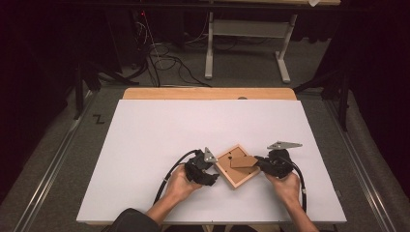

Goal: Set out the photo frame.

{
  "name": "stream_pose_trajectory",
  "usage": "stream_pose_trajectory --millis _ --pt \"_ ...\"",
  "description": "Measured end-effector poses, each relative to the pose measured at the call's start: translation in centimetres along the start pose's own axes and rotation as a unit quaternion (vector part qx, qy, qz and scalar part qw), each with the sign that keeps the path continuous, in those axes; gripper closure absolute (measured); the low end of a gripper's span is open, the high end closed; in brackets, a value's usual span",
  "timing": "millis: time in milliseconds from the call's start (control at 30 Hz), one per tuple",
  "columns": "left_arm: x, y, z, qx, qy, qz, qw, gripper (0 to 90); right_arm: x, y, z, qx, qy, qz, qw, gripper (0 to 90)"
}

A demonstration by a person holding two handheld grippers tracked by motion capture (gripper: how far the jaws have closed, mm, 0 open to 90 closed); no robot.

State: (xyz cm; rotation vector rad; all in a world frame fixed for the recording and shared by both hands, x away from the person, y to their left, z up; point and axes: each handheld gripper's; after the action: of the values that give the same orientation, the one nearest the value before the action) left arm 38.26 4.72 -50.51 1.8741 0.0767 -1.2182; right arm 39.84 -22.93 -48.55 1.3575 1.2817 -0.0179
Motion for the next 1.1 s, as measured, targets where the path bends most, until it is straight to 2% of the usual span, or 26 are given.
stream_pose_trajectory --millis 100,267,400,600,767,933,1100 --pt "0.1 0.1 0.1 0.0 0.002 0.008 1.0 42.6 0.0 0.0 0.0 -0.001 0.0 0.0 1.0 82.3" --pt "0.0 0.2 0.3 0.013 0.014 0.017 0.9997 43.9 0.0 0.0 0.0 0.0 -0.005 0.003 1.0 82.1" --pt "-0.1 0.2 0.2 0.006 0.009 0.021 0.9997 44.2 -0.1 0.0 -0.2 -0.003 -0.011 0.006 0.9999 81.3" --pt "-0.2 0.3 0.1 0.005 0.007 0.024 0.9997 45.1 -0.2 0.0 -0.2 -0.002 -0.027 0.008 0.9996 70.4" --pt "-0.4 0.3 0.0 -0.001 0.002 0.03 0.9995 45.4 -0.6 -0.1 -0.4 -0.013 -0.037 0.006 0.9992 65.2" --pt "-1.0 0.6 -0.3 -0.02 -0.01 0.06 0.998 46.4 -1.3 -0.3 -0.6 -0.016 -0.041 0.009 0.999 62.1" --pt "-0.8 0.6 -0.2 -0.013 -0.008 0.051 0.9986 46.5 -1.5 -0.4 -0.7 -0.018 -0.039 0.003 0.9991 64.2"
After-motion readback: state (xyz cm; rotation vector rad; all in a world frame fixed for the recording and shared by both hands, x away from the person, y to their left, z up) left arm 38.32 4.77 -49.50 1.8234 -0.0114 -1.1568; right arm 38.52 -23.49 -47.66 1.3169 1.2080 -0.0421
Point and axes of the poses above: each handheld gripper's, and its own axes: x roughly forward along the jaws, y roughly out of its top, z roughly to its right, and after that the axes turned 10 degrees about y, right-handed
